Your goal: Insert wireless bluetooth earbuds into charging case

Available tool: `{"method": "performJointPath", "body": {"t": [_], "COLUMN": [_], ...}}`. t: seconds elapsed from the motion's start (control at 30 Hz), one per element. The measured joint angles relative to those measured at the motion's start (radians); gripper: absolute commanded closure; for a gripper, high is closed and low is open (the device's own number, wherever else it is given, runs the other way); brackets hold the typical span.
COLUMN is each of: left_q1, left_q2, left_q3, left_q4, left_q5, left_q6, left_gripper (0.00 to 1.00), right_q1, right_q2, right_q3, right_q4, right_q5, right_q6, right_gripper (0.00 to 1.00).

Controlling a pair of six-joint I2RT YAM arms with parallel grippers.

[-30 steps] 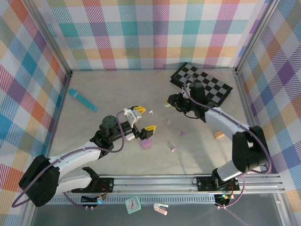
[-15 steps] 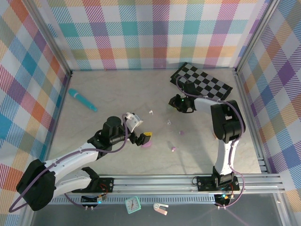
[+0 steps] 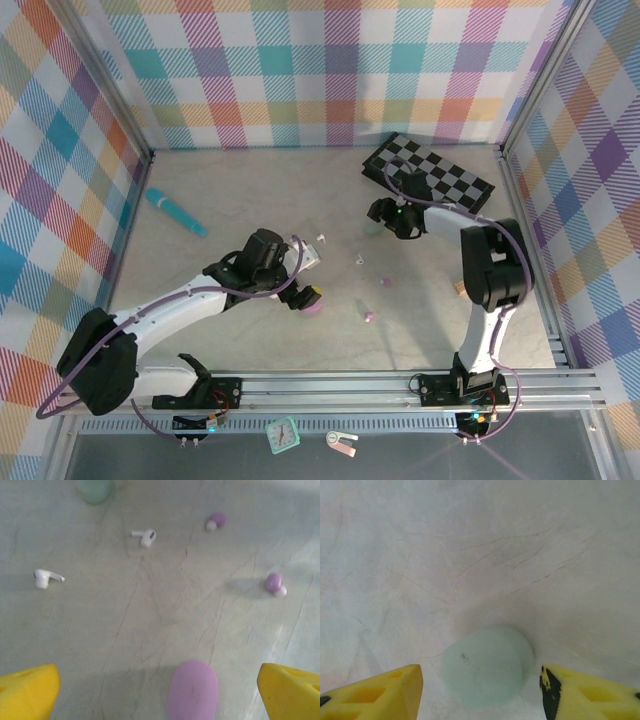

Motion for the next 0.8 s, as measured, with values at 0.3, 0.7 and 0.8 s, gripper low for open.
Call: {"method": "performJointPath", "body": {"t": [0.3,0.7,0.8], "left_q1": [-0.003,-0.027,-0.028], "left_q2": [0.082,0.254,0.281], "left_q3": [0.040,0.094,0.115], "left_q4": [-0.178,-0.211,-0.216], "left_q5": [0.012,-0.003,-0.004], "left_q6": [0.130,0.168,0.171], "left_gripper": [0.11,0.21,0.22], "right_q1": [-0.007,-0.007,-0.007], "right_q2": [-0.246,-0.344,-0.348], "right_q3": [-0.081,-0.185,-0.206], "right_q4": [-0.044,-0.057,-0.061], "right_q5": [0.078,0.084,0.084], "right_q6": [-0.090,-0.102,-0.101], "right_gripper": [0.28,0.28,0.28]}}
